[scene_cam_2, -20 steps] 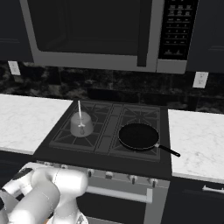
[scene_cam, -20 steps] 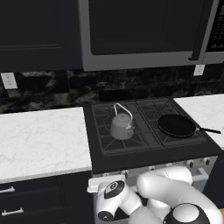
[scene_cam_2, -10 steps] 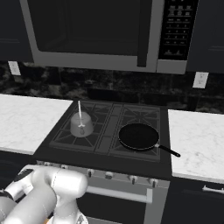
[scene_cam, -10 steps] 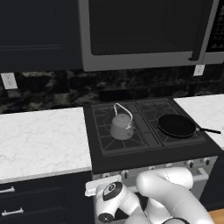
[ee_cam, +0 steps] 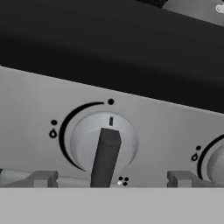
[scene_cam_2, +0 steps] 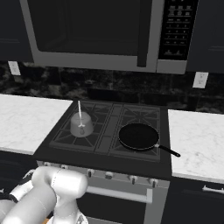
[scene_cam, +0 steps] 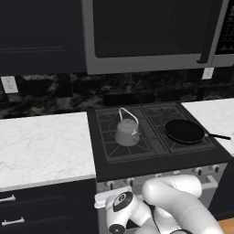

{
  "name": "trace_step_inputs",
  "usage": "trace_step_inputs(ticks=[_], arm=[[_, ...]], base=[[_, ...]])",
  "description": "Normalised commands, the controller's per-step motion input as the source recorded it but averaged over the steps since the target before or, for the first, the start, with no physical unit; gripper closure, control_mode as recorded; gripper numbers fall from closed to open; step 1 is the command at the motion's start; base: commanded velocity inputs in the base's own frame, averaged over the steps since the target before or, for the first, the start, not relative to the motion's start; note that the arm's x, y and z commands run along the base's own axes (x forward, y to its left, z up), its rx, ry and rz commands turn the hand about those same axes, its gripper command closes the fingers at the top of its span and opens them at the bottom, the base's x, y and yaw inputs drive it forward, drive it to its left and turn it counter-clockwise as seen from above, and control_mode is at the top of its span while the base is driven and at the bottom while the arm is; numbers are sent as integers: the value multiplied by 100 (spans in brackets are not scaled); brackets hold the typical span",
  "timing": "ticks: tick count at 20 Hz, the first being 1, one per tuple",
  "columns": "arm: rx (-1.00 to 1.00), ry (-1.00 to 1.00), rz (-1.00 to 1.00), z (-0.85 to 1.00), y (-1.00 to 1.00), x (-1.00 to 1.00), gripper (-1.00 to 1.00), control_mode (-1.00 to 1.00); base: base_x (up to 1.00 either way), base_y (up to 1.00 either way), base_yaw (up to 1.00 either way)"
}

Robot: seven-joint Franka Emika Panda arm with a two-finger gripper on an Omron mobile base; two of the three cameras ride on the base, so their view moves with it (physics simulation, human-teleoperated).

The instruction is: Pick the kettle from the counter and place it on a stove burner. Then turn the burner on.

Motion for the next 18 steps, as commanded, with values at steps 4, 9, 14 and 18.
trace_step_inputs(ticks=[4,9,14,18], arm=[[0,0,0,0,0,13,-100,-100],[0,0,0,23,0,0,-100,-100],[0,-2,0,5,0,0,-100,-100],[0,0,0,0,0,0,100,-100]], base=[[0,0,0],[0,0,0],[0,0,0],[0,0,0]])
